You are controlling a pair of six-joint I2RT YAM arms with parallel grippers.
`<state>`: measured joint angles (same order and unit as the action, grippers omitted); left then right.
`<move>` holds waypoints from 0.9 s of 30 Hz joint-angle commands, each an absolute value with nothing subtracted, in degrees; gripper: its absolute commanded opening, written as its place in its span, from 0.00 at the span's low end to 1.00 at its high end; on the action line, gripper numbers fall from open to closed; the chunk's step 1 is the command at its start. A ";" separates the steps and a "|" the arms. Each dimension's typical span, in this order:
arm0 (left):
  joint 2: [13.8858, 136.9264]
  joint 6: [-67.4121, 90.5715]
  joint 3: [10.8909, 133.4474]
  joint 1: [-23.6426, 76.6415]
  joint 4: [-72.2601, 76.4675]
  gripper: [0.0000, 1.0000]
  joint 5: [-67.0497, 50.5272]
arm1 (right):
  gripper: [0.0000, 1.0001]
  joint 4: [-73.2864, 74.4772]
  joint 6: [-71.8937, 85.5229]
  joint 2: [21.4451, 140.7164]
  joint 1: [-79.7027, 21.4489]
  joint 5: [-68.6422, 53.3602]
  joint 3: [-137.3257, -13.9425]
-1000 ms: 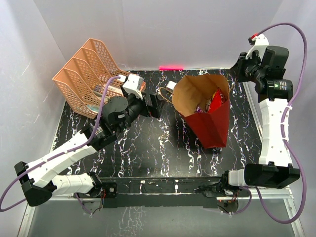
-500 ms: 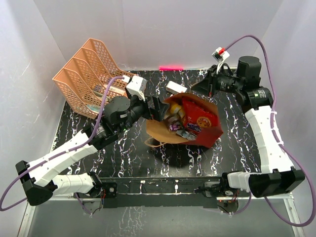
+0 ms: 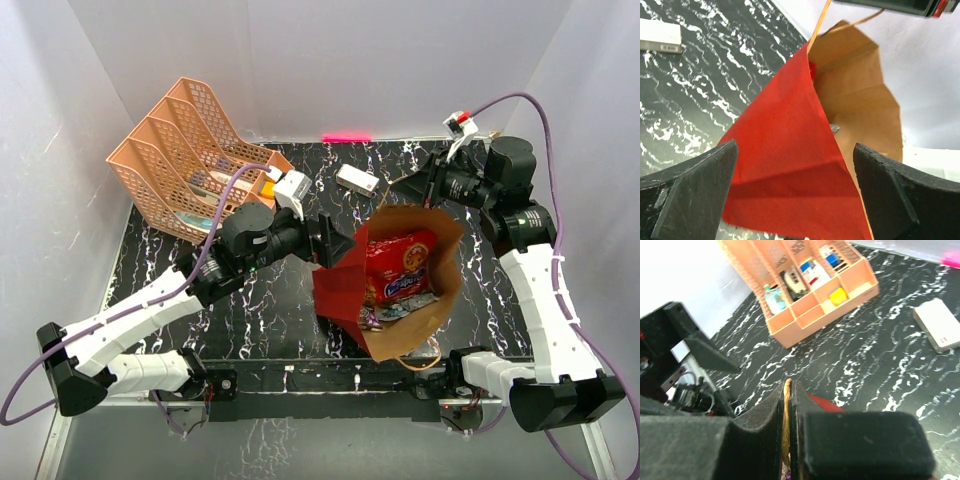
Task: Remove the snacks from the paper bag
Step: Adjust the paper bag at the center of the board.
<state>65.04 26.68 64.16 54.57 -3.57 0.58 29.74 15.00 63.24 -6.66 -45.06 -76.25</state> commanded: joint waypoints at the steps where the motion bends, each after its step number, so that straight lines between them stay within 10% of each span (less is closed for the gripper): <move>1: 61.19 26.38 64.39 54.82 -7.05 0.98 2.92 | 0.08 24.51 14.22 60.14 -6.33 -30.80 -80.52; 14: 62.96 24.08 68.16 54.78 -9.51 0.98 4.80 | 0.08 25.09 -4.70 60.41 -5.64 9.50 -84.77; 27: 62.78 22.59 69.08 54.82 -10.55 0.98 5.26 | 0.08 26.36 -25.19 63.06 -6.17 -7.23 -91.05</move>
